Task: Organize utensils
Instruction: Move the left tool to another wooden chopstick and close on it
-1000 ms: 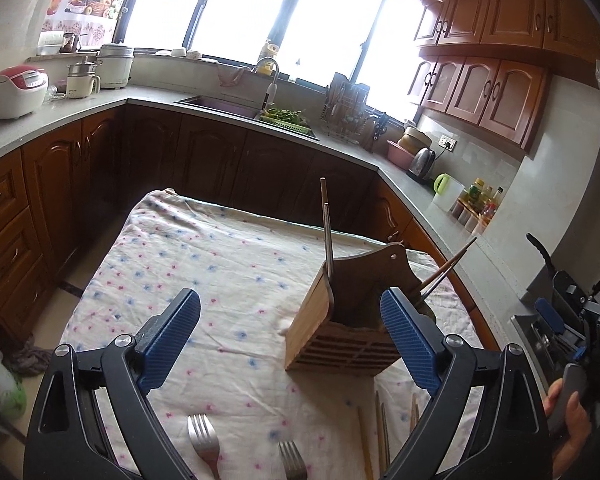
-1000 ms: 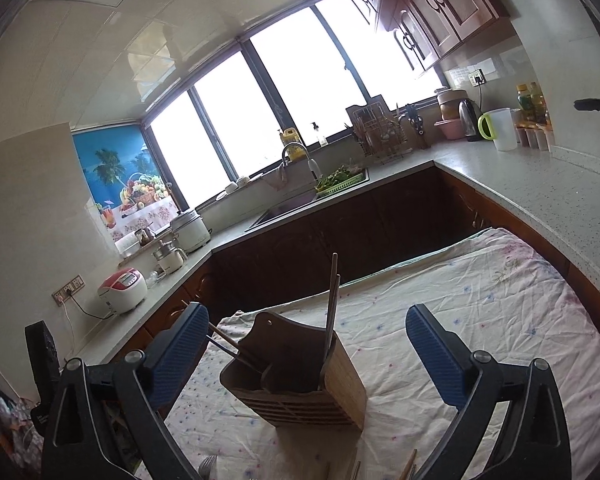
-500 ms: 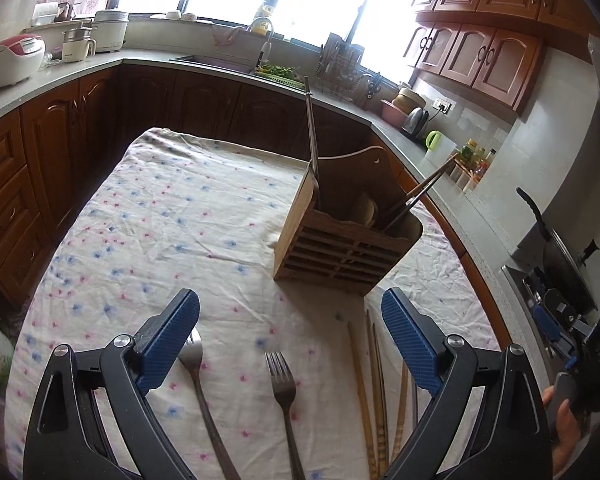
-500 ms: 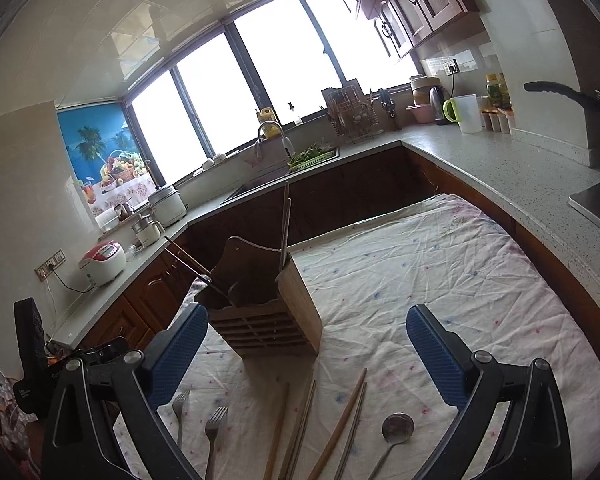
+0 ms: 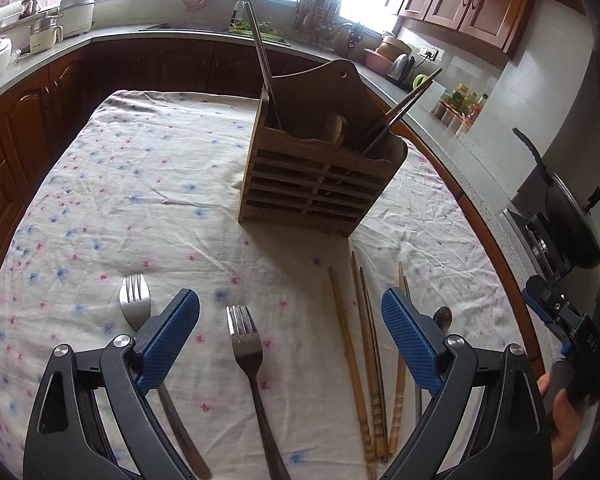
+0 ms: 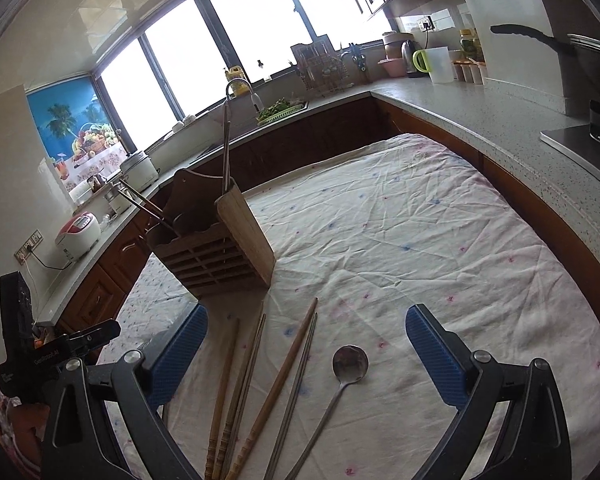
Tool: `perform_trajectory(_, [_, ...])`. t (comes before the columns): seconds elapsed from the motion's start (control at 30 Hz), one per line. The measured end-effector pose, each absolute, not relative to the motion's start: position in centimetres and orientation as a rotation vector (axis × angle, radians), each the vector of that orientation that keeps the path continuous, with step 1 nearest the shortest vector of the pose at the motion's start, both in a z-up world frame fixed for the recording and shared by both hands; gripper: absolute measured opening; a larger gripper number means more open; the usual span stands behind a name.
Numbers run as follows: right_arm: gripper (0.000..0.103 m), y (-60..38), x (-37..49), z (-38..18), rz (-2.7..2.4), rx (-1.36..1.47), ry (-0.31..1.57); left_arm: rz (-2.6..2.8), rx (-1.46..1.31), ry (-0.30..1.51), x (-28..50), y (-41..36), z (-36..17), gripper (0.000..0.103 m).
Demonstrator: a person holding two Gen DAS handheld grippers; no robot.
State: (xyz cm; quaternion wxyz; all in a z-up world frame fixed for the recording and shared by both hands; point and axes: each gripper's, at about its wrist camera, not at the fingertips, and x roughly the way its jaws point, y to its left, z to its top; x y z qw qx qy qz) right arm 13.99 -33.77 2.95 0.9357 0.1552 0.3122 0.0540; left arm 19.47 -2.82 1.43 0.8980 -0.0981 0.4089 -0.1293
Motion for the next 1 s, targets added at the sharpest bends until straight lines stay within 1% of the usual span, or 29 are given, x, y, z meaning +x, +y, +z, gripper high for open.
perform_trajectory(0.07, [0.099, -33.6, 14.2, 2.9, 0.112, 0.306, 0.641, -0.273, -0.178, 0.856, 19.8, -3.6, 1.1, 0.094])
perform_trajectory(0.17, [0.089, -33.2, 14.9, 2.7, 0.122, 0.3, 0.659, -0.287, -0.146, 0.877, 20.4, -4.7, 0.5, 0.093])
perform_trajectory(0.23, [0.075, -33.1, 15.7, 2.3, 0.127, 0.303, 0.679, -0.305, -0.132, 0.897, 20.9, -5.5, 0.0, 0.085])
perform_trajectory(0.27, [0.071, -33.0, 16.0, 2.1, 0.129, 0.306, 0.689, -0.314, -0.122, 0.909, 21.3, -6.0, -0.2, 0.082])
perform_trajectory(0.3, [0.063, -33.0, 16.4, 1.9, 0.132, 0.31, 0.701, -0.321, -0.111, 0.919, 21.6, -6.4, -0.5, 0.079])
perform_trajectory(0.33, [0.058, -32.9, 16.8, 1.6, 0.135, 0.312, 0.713, -0.328, -0.099, 0.931, 21.9, -6.9, -0.8, 0.074])
perform_trajectory(0.37, [0.055, -32.9, 17.2, 1.3, 0.139, 0.315, 0.726, -0.333, -0.093, 0.939, 22.2, -7.3, -1.0, 0.072])
perform_trajectory(0.43, [0.046, -32.6, 18.2, 0.6, 0.147, 0.318, 0.753, -0.349, -0.077, 0.955, 22.9, -8.2, -1.5, 0.063])
perform_trajectory(0.47, [0.044, -32.5, 18.7, 0.3, 0.153, 0.318, 0.768, -0.354, -0.068, 0.964, 23.3, -8.6, -1.8, 0.061])
perform_trajectory(0.53, [0.038, -32.2, 19.7, -0.3, 0.163, 0.312, 0.798, -0.362, -0.053, 0.987, 23.9, -9.3, -2.4, 0.053])
perform_trajectory(0.67, [0.029, -31.5, 21.9, -1.9, 0.177, 0.301, 0.862, -0.371, -0.037, 1.029, 25.2, -10.2, -3.7, 0.047])
perform_trajectory(0.77, [0.026, -31.1, 23.4, -3.0, 0.178, 0.293, 0.899, -0.373, -0.031, 1.064, 26.0, -10.7, -4.8, 0.042])
perform_trajectory(0.83, [0.022, -31.0, 24.4, -3.8, 0.173, 0.284, 0.922, -0.38, -0.036, 1.08, 26.4, -10.8, -5.3, 0.038])
perform_trajectory(1.0, [0.019, -30.6, 26.3, -5.5, 0.158, 0.263, 0.976, -0.39, -0.024, 1.087, 26.8, -11.2, -5.9, 0.036])
